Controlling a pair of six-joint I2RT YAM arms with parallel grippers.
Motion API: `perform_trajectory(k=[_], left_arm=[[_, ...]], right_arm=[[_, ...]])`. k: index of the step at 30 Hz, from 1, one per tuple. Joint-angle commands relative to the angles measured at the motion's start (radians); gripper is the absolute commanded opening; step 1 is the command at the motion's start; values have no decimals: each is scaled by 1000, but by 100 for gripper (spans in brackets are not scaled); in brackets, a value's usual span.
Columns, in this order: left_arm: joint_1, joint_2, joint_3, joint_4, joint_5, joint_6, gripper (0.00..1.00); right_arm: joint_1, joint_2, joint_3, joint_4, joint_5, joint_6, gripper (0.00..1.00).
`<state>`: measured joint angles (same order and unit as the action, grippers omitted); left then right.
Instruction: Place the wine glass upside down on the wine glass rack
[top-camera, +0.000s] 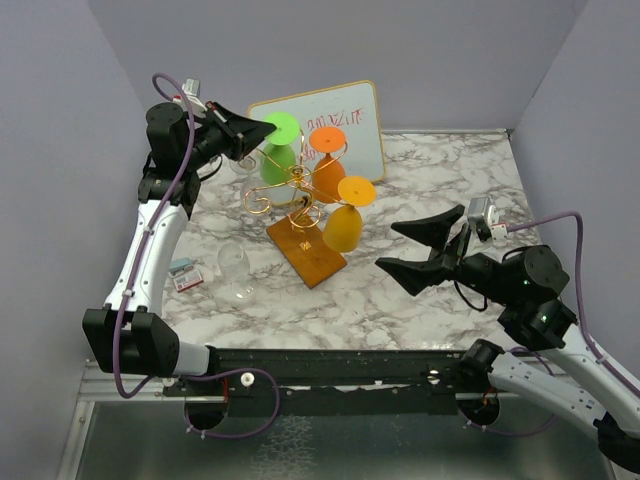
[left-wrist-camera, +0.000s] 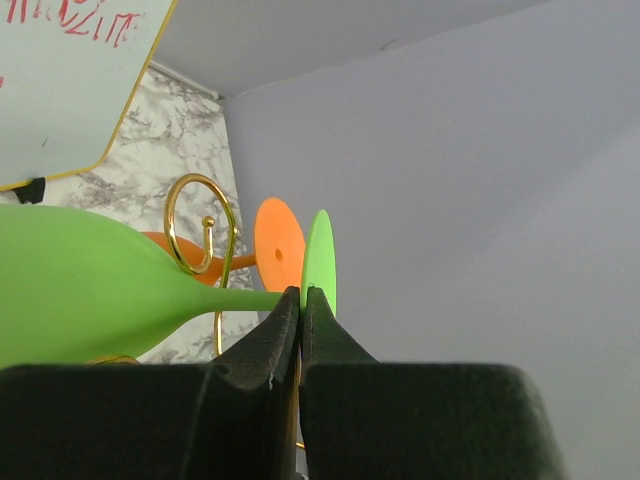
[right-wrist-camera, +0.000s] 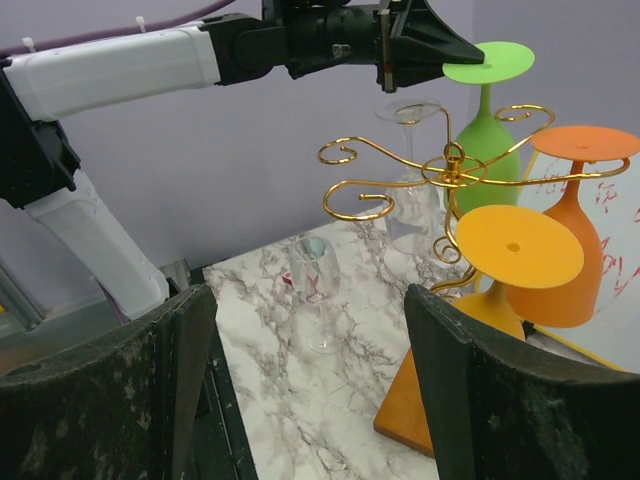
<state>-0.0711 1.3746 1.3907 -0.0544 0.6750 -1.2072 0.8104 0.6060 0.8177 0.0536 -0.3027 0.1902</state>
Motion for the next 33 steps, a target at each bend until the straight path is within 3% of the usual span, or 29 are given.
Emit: perform_trajectory(k=[1, 17, 33], left_arm=[[0, 13, 4, 50, 46, -26, 0], [-53, 86, 62, 116, 13, -23, 0], [-52, 162, 121, 39, -101, 41, 0]], right_arm=[[6, -1, -10, 21, 18, 11, 81], [5, 18, -14, 23, 31, 11, 81], [6, 23, -14, 25, 31, 12, 81]])
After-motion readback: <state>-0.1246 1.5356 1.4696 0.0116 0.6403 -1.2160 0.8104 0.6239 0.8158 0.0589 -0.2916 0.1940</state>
